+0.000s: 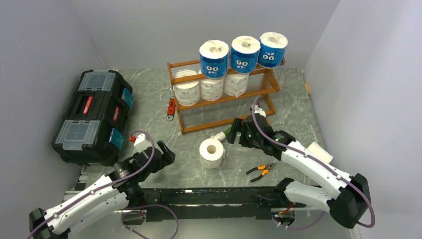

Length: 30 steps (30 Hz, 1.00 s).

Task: Place and organize the paper towels onto the shelf
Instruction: Adjust the paper towel at the center of the board, then pick up the paper towel from the center of the board.

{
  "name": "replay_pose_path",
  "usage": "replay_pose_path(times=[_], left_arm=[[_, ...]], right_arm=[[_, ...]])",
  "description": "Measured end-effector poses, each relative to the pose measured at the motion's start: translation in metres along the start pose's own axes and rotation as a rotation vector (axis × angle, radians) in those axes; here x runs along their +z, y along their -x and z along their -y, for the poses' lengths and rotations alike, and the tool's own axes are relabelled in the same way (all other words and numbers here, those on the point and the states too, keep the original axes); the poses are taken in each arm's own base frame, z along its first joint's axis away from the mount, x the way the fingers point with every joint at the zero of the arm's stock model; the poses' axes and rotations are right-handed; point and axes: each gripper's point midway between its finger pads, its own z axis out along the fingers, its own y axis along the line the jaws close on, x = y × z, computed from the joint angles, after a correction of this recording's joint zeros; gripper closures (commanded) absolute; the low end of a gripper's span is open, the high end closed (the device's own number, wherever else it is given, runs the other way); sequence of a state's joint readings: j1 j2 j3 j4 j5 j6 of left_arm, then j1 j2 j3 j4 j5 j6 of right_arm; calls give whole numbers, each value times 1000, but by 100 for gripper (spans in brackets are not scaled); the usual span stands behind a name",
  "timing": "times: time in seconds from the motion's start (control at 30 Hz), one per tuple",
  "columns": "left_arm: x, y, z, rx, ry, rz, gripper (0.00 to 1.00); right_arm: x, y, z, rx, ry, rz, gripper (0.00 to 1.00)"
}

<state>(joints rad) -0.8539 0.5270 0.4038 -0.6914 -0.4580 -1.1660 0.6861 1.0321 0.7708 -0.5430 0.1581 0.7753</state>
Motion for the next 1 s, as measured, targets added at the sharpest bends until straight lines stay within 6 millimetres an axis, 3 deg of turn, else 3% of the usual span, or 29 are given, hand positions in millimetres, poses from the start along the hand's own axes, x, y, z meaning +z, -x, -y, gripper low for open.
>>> replay_pose_path(times=[0.17, 0.4, 0.6, 0.77, 1.0], left_arm=[[7, -7, -4, -32, -6, -2, 5], [10, -10, -6, -40, 6, -11, 5], [11, -12, -8, -34, 16, -18, 6], [11, -13, -7, -36, 14, -22, 6], [11, -13, -7, -38, 14, -23, 6]], right_arm=[[0, 1, -24, 37, 111, -9, 10], [6, -16, -43, 21, 195, -72, 18], [13, -39, -53, -67, 186, -136, 26], [15, -40, -64, -113, 181, -132, 31], [20, -43, -63, -128, 160, -137, 36]])
